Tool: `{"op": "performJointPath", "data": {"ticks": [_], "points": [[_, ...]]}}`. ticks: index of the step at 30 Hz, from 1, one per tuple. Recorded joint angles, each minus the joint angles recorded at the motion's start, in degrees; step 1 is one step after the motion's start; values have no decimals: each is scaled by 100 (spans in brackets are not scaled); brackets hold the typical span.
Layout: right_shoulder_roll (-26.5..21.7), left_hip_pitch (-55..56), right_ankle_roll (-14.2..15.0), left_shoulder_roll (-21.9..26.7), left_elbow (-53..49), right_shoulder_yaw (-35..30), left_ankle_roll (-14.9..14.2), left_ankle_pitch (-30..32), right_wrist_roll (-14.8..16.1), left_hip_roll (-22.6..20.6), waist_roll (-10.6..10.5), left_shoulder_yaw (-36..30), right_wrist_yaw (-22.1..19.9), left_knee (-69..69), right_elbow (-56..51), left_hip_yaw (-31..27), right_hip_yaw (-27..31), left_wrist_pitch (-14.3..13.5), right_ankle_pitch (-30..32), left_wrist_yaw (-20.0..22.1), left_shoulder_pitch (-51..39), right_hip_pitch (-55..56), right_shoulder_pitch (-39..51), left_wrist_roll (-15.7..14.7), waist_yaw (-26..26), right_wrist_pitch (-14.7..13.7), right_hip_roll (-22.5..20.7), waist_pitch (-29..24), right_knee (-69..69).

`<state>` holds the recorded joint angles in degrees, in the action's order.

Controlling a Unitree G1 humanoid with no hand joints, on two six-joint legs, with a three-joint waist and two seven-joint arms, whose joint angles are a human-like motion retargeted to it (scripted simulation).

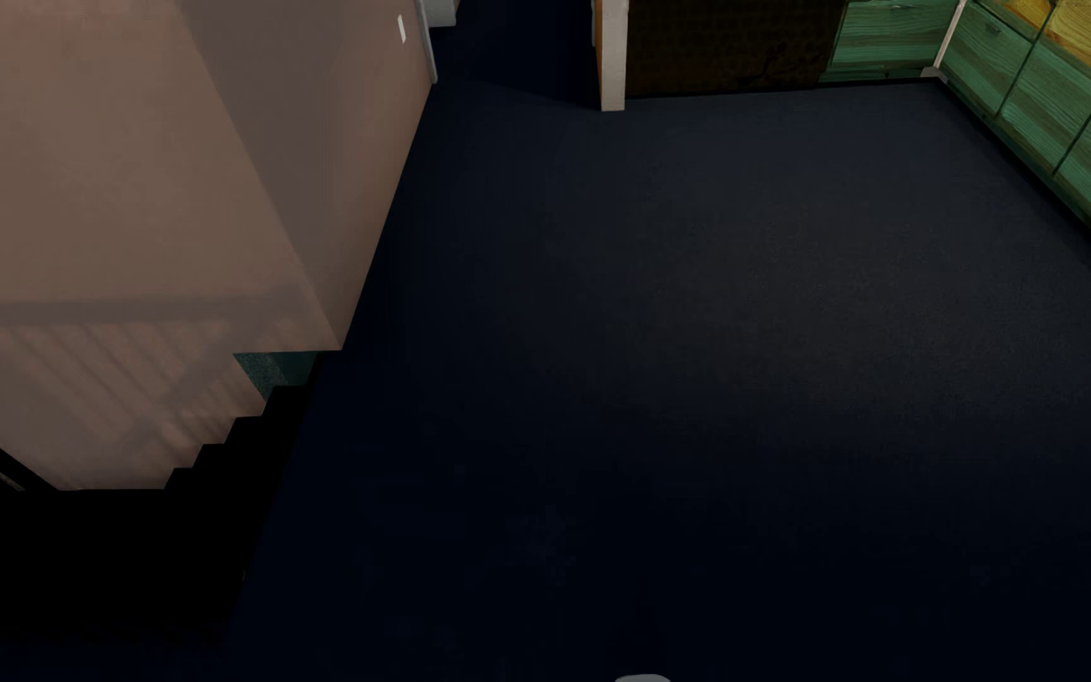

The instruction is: Walk towards the door

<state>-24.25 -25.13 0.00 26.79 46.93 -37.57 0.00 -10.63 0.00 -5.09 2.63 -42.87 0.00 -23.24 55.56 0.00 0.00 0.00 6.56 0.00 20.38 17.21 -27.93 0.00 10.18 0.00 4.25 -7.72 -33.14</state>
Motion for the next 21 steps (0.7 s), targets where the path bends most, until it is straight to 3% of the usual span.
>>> {"op": "performJointPath", "data": {"ticks": [2, 3, 4, 6, 7, 9, 11, 12, 13, 14, 16, 17, 19, 20, 21], "points": [[-168, 314, 0, -262, 120, 140, 0, 1692, 0, 289, -246, -169, 0, -524, 150, 0, 0, 0, -265, 0, 322, -244, 125, 0, 175, 0, -73, 139, -434], [-226, 1044, 0, -277, -30, 261, 0, 2492, 0, 409, -359, -312, 0, -1540, 208, 0, 0, 0, -593, 0, 435, -501, 255, 0, 227, 0, -121, 220, -428], [-267, 1949, 0, -243, -241, 375, 0, 2804, 0, 364, -417, -412, 0, -2753, 229, 0, 0, 0, -840, 0, 469, -634, 420, 0, 87, 0, -177, 344, -343], [-335, 3337, 0, -206, -388, 774, 0, 2387, 0, 183, -335, -446, 0, -4342, 49, 0, 0, 0, -1030, 0, 518, -1140, 682, 0, -513, 0, -273, 448, 3], [-357, 3884, 0, -215, -300, 1125, 0, 2331, 0, 35, -220, -440, 0, -4452, -194, 0, 0, 0, -1065, 0, 540, -1450, 768, 0, -758, 0, -284, 473, 213], [-400, 4541, 0, -195, -133, 1917, 0, 2757, 0, -183, -27, -539, 0, -3262, -901, 0, 0, 0, -1125, 0, 569, -2231, 826, 0, -1013, 0, -307, 407, 554], [-449, 4536, 0, -166, -51, 2440, 0, 3127, 0, -229, 4, -579, 0, -1124, -1478, 0, 0, 0, -1352, 0, 550, -2831, 858, 0, -1201, 0, -444, 212, 615], [-458, 4481, 0, -154, -25, 2533, 0, 2422, 0, -194, -13, -537, 0, -228, -1631, 0, 0, 0, -1459, 0, 551, -3101, 866, 0, -1229, 0, -563, 185, 670], [-439, 4489, 0, -127, -17, 2526, 0, 1303, 0, -140, 4, -489, 0, 12, -1690, 0, 0, 0, -1544, 0, 556, -3355, 849, 0, -1248, 0, -635, 182, 686], [-385, 4739, 0, -94, 11, 2458, 0, 1253, 0, -117, 53, -458, 0, -1, -1658, 0, 0, 0, -1585, 0, 505, -3533, 813, 0, -1197, 0, -655, 198, 637], [-247, 4867, 0, -80, 209, 1999, 0, 2350, 0, -171, 214, -517, 0, -257, -1310, 0, 0, 0, -1278, 0, 307, -3776, 588, 0, -1382, 0, -456, 331, 453], [-198, 4977, 0, -114, 318, 1432, 0, 2718, 0, -233, 319, -482, 0, -450, -992, 0, 0, 0, -800, 0, 281, -3630, 479, 0, -1377, 0, -295, 533, 124], [-41, 4553, 0, -103, 498, 272, 0, 2370, 0, -409, 556, -698, 0, -583, -233, 0, 0, 0, 671, 0, 87, -2625, 318, 0, -1165, 0, 335, 665, -1810], [21, 4268, 0, -63, 521, -200, 0, 2021, 0, -478, 584, -889, 0, -534, 71, 0, 0, 0, 519, 0, -137, -1892, 282, 0, -942, 0, 474, 675, -2853], [47, 3845, 0, -41, 521, -552, 0, 1650, 0, -479, 509, -941, 0, -433, 278, 0, 0, 0, -63, 0, -354, -1327, 208, 0, -622, 0, 511, 620, -3664]]}}
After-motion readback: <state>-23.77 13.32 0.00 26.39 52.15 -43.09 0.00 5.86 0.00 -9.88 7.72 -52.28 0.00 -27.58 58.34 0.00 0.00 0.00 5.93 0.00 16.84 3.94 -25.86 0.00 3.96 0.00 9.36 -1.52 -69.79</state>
